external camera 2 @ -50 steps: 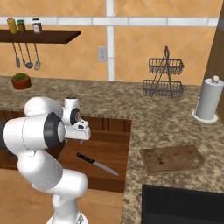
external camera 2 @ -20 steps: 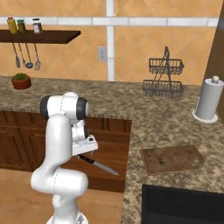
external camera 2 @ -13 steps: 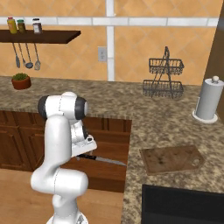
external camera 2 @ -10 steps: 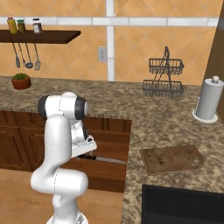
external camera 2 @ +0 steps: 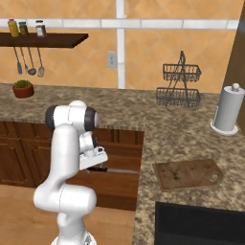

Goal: Pick up the knife from the drawer and place it on the cutting board. Then place the meat from the plate to the cutting board.

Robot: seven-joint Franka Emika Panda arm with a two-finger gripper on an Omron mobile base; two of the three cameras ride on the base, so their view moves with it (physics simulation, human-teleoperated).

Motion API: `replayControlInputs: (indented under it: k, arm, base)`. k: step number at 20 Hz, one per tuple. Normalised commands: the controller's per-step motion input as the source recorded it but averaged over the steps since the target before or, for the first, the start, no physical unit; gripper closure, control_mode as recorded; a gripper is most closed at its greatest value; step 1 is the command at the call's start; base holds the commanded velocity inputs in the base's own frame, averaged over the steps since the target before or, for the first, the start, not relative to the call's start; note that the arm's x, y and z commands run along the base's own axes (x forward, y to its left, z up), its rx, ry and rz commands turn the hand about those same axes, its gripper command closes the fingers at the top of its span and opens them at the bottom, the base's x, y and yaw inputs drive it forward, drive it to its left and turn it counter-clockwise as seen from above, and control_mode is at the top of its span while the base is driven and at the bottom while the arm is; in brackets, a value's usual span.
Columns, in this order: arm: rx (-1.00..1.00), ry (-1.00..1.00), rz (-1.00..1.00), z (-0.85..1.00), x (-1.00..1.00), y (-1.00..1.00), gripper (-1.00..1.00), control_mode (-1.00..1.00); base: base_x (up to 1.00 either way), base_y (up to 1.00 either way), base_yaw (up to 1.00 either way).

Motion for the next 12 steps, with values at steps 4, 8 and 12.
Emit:
replayControlInputs:
  k: [4,8,12]
  arm:
    - [0.0,-0.03,0.06,-0.18,0.04,0.0,1.0,-1.0]
    - [0.03,-0.13,0.01,0.3,-0.08,0.32,1.0,-1.0]
    - [0.07,-0.23,0.0,0.7,-0.26,0.76,1.0,-1.0]
  base:
    - [0.0,0.0,0.0]
    - [0.0,0.0,0.0]
    - [0.0,0.0,0.0]
